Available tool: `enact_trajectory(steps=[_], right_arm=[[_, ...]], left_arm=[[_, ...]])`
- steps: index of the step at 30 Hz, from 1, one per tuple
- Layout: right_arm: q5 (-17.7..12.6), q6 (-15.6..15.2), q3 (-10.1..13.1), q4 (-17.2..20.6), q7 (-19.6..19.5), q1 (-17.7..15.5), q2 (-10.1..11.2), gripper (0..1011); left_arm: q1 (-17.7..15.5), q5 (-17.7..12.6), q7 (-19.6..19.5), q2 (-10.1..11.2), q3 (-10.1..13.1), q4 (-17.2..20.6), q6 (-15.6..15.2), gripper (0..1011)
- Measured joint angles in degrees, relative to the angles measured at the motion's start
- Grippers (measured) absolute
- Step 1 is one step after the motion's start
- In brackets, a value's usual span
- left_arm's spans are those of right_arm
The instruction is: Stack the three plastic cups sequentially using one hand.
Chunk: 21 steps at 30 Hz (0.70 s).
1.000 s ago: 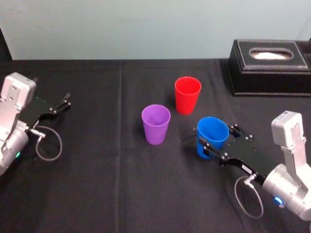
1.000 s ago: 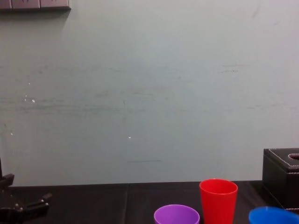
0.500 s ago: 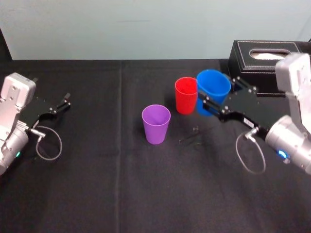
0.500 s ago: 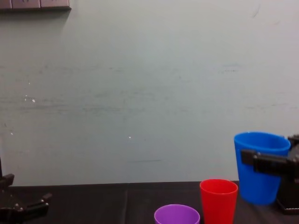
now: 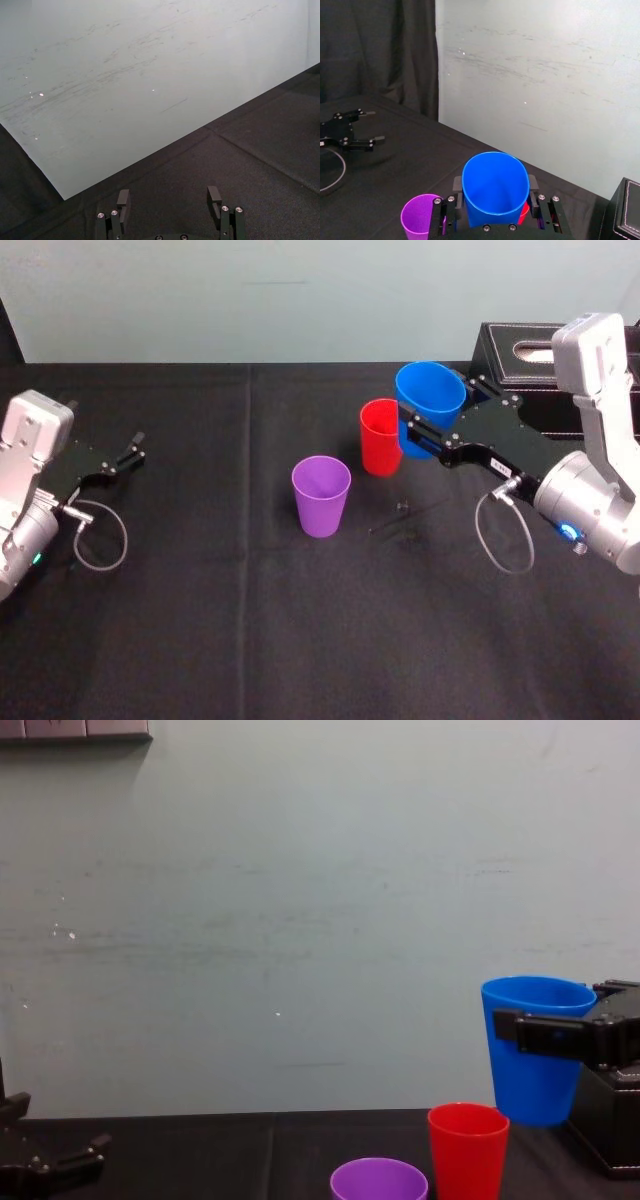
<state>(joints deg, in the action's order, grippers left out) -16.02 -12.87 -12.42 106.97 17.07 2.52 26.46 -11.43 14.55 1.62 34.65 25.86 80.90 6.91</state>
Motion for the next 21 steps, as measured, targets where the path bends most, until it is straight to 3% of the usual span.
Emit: enact_trajectory(steps=[13,21], right_arm=[[0.7,-0.5,-1.0,-3.1,0.1,3.6,-1.0,734],[1.5,-0.4,-2.2,-7.3,0.1,7.0,-2.6,735]], left_arm=[[0.0,0.0,0.0,0.0,0.0,0.0,0.0,1005],[0.0,0.0,0.0,0.0,0.0,0.0,0.0,1004]])
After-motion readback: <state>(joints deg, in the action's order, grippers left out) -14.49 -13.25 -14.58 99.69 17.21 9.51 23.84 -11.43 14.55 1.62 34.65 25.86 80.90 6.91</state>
